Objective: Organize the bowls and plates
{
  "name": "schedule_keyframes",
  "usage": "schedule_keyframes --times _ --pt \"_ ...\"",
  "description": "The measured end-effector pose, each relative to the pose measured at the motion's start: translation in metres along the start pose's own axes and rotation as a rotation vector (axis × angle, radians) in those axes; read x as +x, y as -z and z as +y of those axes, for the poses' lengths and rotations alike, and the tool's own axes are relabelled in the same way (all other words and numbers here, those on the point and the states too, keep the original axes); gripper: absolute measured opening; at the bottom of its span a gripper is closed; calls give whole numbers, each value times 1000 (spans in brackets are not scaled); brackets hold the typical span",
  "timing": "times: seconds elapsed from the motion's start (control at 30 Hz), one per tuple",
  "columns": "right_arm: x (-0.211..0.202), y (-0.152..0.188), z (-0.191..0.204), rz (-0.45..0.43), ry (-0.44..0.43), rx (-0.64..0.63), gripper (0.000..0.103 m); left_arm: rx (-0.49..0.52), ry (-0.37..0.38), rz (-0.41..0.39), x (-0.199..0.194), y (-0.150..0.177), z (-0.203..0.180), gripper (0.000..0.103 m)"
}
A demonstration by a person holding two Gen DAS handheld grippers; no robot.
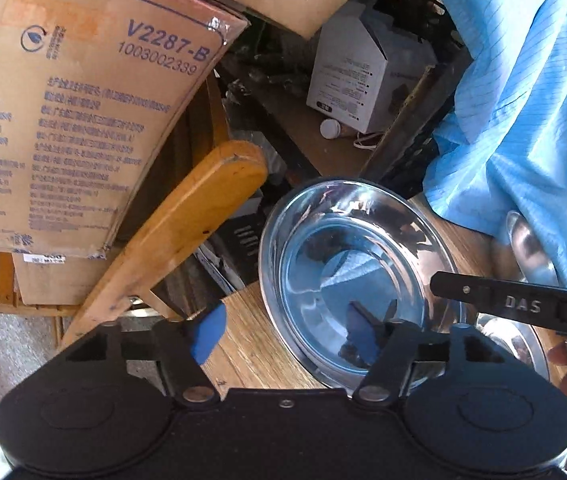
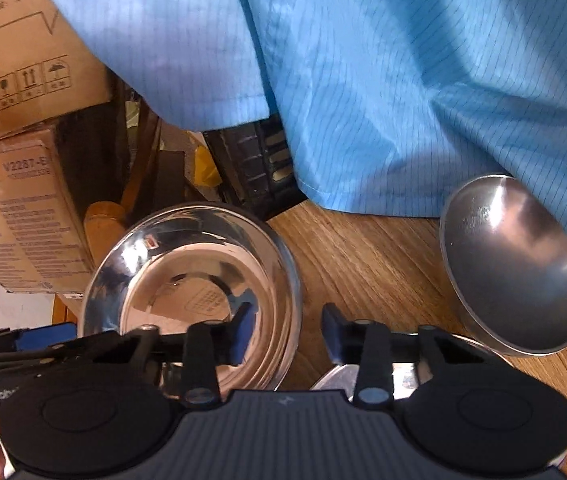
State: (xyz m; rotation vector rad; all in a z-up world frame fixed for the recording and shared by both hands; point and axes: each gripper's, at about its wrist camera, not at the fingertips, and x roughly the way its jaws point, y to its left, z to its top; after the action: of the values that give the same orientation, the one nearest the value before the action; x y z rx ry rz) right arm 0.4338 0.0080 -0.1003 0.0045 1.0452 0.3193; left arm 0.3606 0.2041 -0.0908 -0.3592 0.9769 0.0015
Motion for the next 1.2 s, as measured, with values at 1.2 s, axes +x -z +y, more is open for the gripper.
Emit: schedule_keyframes --times 1.2 --pt "-169 113 -37 -176 -86 271 13 295 261 30 -69 37 -44 15"
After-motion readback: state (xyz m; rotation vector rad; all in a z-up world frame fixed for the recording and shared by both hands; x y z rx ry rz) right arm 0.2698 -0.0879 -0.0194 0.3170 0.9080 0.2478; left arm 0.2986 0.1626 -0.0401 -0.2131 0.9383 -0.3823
